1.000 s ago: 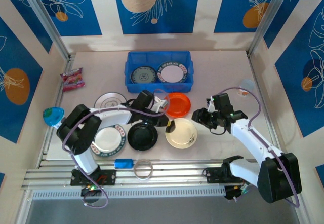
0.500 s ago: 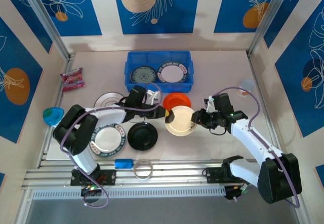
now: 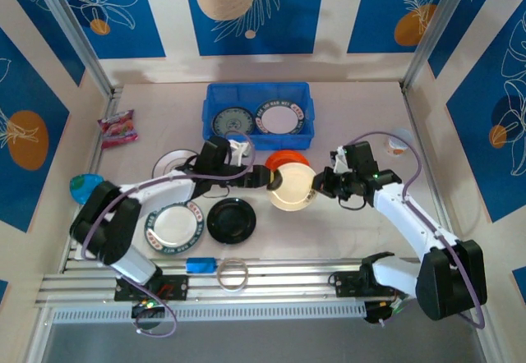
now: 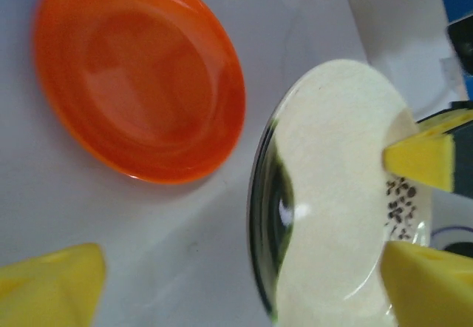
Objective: Place the plates into the plastic bin on the countertop
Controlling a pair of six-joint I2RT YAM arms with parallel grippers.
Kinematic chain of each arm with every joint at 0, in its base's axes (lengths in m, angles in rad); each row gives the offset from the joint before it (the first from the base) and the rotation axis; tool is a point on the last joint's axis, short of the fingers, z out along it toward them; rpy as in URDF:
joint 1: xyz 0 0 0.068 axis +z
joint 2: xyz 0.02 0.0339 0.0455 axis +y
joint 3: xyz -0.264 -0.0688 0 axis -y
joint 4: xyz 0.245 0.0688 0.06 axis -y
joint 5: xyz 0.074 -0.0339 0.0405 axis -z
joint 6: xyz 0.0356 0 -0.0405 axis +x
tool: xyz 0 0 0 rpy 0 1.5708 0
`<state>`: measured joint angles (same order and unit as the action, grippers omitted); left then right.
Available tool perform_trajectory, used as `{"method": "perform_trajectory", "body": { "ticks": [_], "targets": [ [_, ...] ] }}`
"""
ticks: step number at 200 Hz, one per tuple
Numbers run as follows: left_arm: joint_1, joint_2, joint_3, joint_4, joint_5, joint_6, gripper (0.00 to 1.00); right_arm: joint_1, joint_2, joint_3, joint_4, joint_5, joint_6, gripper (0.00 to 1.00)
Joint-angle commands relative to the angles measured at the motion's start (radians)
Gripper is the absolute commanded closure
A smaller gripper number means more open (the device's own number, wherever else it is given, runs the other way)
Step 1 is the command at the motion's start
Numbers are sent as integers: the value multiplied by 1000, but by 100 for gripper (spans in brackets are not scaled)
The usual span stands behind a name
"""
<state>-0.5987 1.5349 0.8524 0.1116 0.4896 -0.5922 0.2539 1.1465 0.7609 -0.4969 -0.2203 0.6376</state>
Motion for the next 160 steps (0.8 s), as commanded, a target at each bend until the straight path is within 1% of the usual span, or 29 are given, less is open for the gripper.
{"method": "perform_trajectory", "body": {
  "ticks": [1,18,30,42,63,91,116,134,160],
  "targets": [
    [14,-105,34,-133,-287,102,0,-13,28,130,-33,46,-9,100],
    [15,-151,51,-181,-433,135,0,-25,71,221,-32,67,-5,100],
    [24,-178,51,-177,-487,152,0,-30,119,297,-24,76,-3,100],
    [38,-199,62,-199,-524,140,0,-33,185,385,-18,85,0,100],
    [79,-218,104,-272,-524,101,0,-28,324,571,-39,85,7,100],
    [89,-280,54,-230,-539,111,0,-15,523,802,-44,84,10,100],
    [121,-302,26,-227,-494,93,0,-1,723,1014,-59,45,15,100],
    [146,-321,-2,-216,-472,79,0,38,875,1201,-116,63,-9,100],
    [186,-340,-33,-209,-434,54,0,78,1065,1399,-132,32,3,100]
  ]
}}
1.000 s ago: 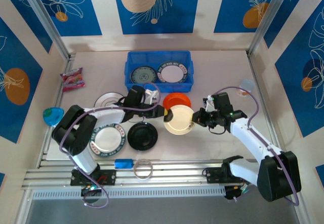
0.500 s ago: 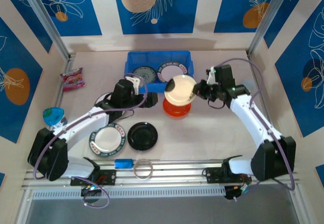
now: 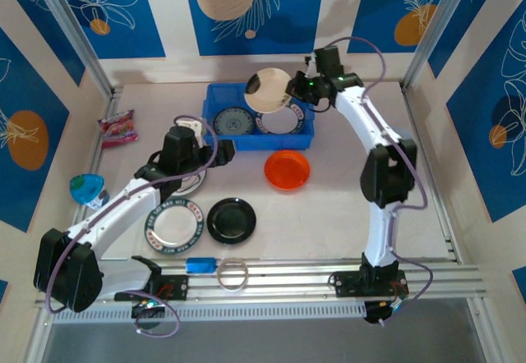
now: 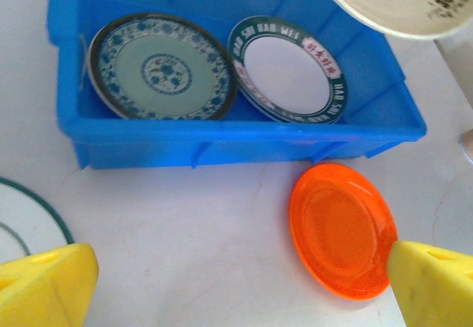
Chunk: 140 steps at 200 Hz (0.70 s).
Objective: Place the plates into the plastic bin on the countertop
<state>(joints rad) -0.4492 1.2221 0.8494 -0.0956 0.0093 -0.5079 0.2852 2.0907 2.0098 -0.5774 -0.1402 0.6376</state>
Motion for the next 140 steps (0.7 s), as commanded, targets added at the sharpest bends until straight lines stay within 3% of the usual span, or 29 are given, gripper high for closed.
{"method": "perform_trajectory", "body": {
  "ticks": [1,54,140],
  "targets": [
    [39,-28,-30,-2,48,-31,0,48,129,159,-52,-48,5,100],
    [92,-69,-50,-4,75,-28,0,83,454,531,-157,-89,43,100],
    [101,-64,-62,-10,104,-28,1,110,563,548,-78,-117,88,100]
  ]
}}
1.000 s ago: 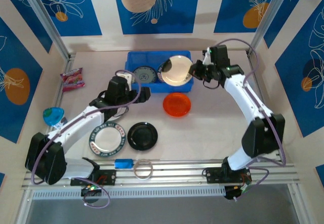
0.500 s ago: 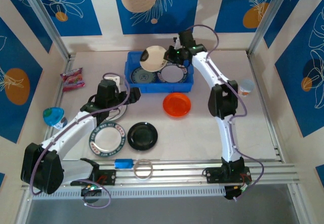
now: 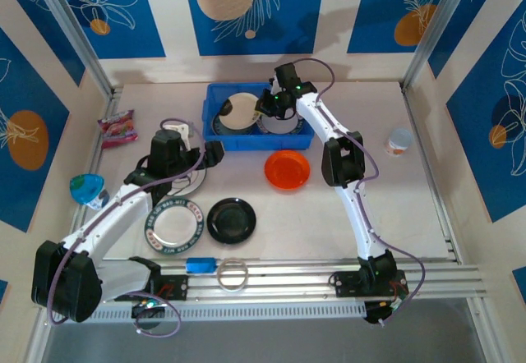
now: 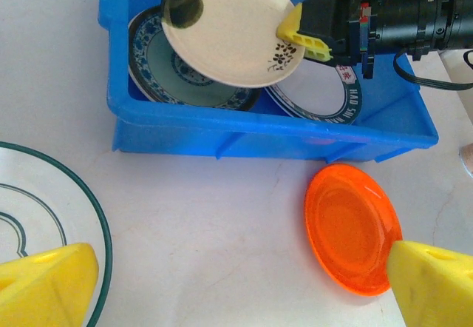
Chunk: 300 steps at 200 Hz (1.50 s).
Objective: Place the plates into the plastic bin on the countertop
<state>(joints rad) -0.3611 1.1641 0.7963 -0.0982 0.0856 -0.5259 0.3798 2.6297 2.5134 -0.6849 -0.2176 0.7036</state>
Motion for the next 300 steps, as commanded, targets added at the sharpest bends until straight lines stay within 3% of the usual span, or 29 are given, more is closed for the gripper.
{"method": "perform_trajectory", "body": {
  "ticks": [1,94,153,223,300],
  "targets": [
    [13,-6,-9,-7,28,-10,1,17,25,47,28,-39,22,100],
    [16,1,-27,-6,30,1,1,66,82,155,-83,76,-29,100],
    [16,-2,-42,-4,18,9,0,83,66,160,-130,141,-90,67],
    [16,24,-40,23,28,12,0,116,27,160,-185,292,-182,60],
    [14,89,-16,72,86,22,0,113,-43,128,-161,239,-176,58]
  ]
}}
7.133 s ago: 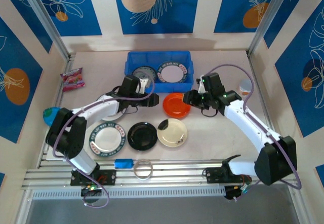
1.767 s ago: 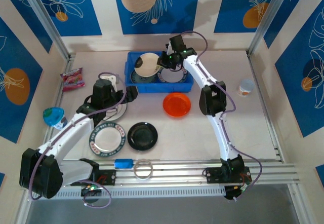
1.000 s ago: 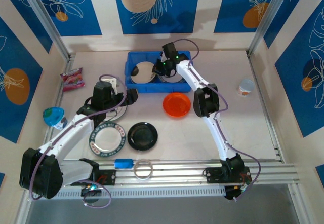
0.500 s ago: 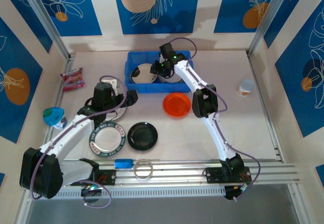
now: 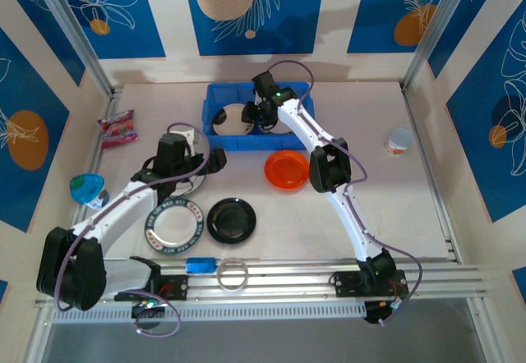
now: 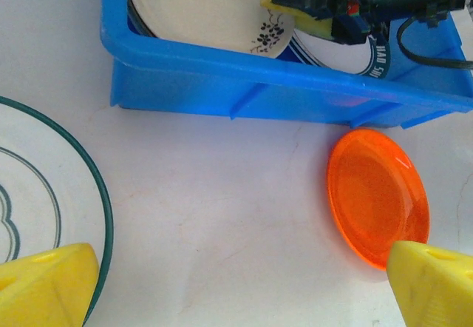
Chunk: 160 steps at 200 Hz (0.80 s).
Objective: Place the plates into the plastic bin on the countertop
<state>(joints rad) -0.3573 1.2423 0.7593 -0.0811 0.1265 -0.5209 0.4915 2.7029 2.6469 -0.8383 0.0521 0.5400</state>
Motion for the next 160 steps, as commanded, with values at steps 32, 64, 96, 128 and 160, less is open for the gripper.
{"method": "perform_trajectory", "body": {
  "ticks": [32,64,96,128,160],
  "targets": [
    [11,30,23,59,56,22,0,3,-172,-29,2,-34,-18,54],
    [11,41,27,63,62,19,0,-2,-185,-15,-24,-27,-26,52],
    [11,43,27,62,58,24,0,-9,-183,-13,-33,-33,-28,52],
    [11,59,35,67,74,22,0,-20,-193,-24,-52,-12,-42,52],
    [10,82,43,77,96,16,0,-34,-202,-45,-59,-18,-49,58]
  ]
}}
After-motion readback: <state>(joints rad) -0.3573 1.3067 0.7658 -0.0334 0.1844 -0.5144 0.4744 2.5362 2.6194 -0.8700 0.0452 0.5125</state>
